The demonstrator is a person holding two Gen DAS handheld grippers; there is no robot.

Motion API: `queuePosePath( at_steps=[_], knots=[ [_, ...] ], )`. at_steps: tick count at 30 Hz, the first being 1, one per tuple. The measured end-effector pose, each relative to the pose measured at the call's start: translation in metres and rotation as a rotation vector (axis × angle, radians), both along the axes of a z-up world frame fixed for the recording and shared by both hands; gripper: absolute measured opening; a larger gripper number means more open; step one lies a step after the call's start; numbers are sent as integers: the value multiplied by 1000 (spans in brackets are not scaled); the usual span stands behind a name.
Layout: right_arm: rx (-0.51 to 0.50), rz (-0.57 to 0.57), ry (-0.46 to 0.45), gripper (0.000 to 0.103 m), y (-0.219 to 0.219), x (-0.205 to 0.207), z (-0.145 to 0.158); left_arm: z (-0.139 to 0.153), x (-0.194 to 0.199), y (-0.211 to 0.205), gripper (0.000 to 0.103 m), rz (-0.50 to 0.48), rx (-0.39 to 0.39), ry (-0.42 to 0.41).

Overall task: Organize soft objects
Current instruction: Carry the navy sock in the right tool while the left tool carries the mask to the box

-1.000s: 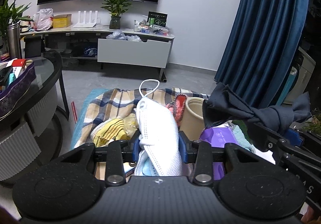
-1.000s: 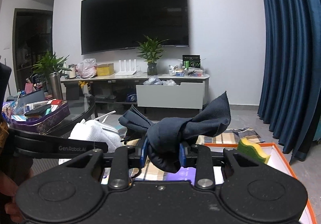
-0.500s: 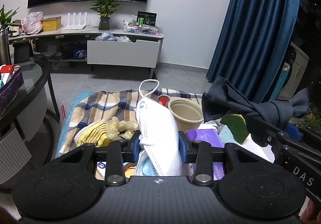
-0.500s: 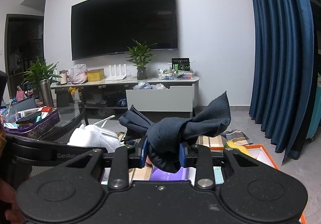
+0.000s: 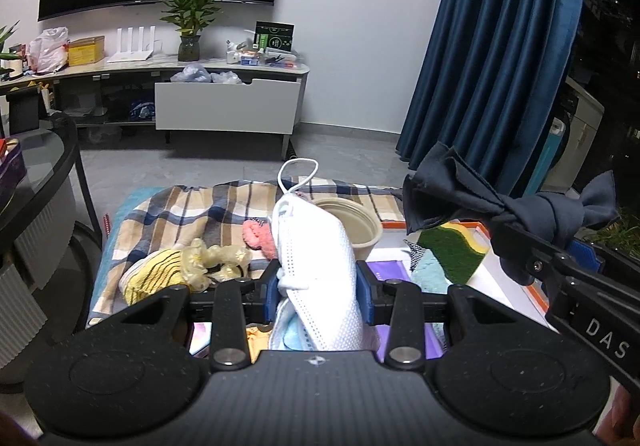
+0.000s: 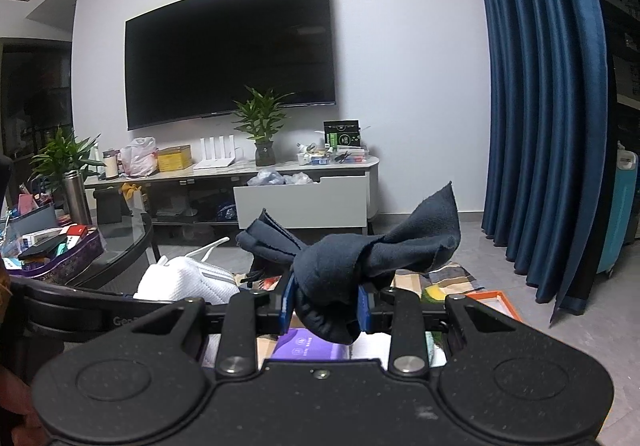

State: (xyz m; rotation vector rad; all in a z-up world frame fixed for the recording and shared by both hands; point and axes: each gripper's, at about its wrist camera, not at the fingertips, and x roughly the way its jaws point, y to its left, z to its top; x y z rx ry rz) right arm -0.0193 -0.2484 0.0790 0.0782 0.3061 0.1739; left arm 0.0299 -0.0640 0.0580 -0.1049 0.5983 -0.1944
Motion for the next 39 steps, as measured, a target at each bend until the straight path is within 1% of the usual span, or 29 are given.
queuePosePath(
  at_steps=[11, 27, 34, 39],
  knots=[
    [4, -38, -3, 38, -11, 0, 0, 2, 4, -15, 38, -32, 2, -8],
    [13, -106, 5, 38, -43, -4, -2, -2, 9, -41, 38, -95, 9, 3],
    [17, -136, 9, 38, -55, -6, -2, -5, 10, -50, 38, -117, -1, 13],
    [19, -162, 18, 38, -67, -7, -5, -7, 11, -62, 38, -148, 2, 17]
  ],
)
